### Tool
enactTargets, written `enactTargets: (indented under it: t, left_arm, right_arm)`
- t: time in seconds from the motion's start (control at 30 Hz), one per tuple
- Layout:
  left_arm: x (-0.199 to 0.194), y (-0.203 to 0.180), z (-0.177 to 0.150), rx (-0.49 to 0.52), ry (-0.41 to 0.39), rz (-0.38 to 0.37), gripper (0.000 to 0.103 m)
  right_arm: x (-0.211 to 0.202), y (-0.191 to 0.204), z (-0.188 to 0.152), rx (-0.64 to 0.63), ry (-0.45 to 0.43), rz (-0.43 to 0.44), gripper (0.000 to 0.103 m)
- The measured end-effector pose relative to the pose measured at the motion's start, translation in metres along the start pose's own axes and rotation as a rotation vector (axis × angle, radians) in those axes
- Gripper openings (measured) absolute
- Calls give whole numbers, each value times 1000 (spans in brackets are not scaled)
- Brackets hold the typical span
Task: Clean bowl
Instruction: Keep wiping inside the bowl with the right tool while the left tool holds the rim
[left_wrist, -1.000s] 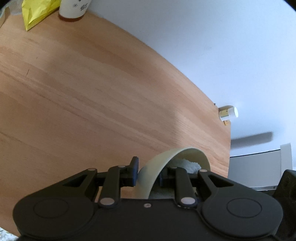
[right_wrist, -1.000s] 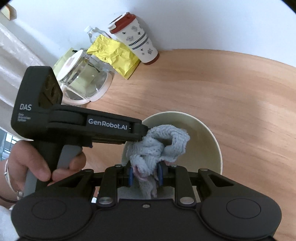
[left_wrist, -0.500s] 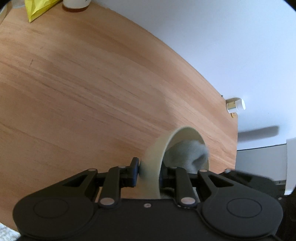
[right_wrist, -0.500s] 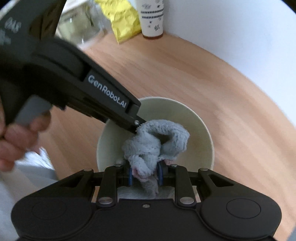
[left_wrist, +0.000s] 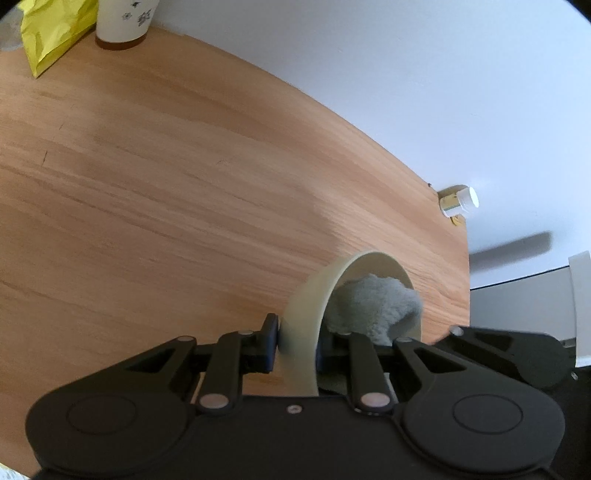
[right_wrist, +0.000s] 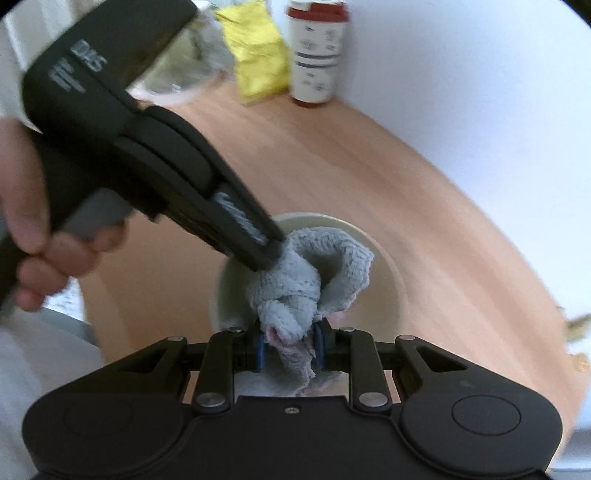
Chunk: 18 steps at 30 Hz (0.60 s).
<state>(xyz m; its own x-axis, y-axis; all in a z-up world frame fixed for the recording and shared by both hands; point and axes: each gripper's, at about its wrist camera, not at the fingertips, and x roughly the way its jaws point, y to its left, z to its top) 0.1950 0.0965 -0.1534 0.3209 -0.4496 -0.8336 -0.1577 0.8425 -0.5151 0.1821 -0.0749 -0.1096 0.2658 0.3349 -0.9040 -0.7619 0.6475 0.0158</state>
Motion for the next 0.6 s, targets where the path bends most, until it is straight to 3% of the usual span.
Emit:
enactTargets:
  t: [0.1, 0.2, 0.6]
  left_arm:
    - [-2, 3, -1, -3, 4, 5, 17]
    - [-1, 7, -2, -17, 8, 10, 17]
    - [3, 3, 2, 2, 14, 43, 17]
  right_arm:
    - [5, -4, 1, -5, 4, 66, 27]
    - [12, -8, 0, -7, 24, 65, 27]
    - [6, -4, 7, -66, 55, -136, 25]
